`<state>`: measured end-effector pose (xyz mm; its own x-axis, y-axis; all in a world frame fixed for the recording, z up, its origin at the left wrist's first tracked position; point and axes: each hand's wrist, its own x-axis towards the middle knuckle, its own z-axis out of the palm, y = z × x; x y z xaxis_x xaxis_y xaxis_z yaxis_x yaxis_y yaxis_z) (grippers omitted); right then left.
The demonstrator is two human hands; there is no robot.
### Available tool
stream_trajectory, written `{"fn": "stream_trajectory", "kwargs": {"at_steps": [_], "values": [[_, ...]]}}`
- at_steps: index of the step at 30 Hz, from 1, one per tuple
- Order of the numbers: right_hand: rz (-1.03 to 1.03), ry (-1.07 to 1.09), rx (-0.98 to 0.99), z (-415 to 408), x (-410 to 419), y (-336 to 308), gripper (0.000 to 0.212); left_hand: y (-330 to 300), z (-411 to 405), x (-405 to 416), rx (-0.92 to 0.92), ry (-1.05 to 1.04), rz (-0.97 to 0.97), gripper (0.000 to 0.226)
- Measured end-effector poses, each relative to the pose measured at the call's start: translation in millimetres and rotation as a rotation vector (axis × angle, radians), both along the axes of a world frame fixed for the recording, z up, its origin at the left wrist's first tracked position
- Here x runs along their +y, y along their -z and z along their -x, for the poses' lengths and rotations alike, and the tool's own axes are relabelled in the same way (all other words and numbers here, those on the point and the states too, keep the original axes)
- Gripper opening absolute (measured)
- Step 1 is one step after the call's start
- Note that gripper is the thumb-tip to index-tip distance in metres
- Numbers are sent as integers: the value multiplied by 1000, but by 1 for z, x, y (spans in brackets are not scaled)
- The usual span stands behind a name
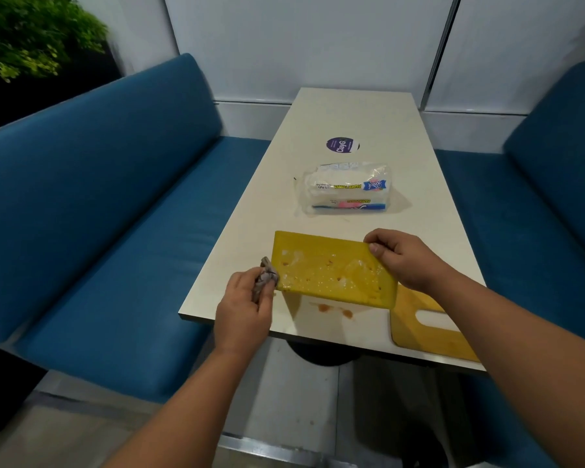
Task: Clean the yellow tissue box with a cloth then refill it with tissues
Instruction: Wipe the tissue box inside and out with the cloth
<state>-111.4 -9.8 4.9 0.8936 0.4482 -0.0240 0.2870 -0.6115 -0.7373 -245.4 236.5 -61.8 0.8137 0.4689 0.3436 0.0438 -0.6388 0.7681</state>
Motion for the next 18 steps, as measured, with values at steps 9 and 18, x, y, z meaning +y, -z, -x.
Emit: {"fn": "stream_trajectory", "kwargs": {"at_steps": [9,18], "values": [[20,-10,31,-9,-1,-2,16,19,0,-24,42,-60,123,21],[-2,-41,38,-18,-4,-1,16,19,-10,-52,11,-84,-17,20]]}}
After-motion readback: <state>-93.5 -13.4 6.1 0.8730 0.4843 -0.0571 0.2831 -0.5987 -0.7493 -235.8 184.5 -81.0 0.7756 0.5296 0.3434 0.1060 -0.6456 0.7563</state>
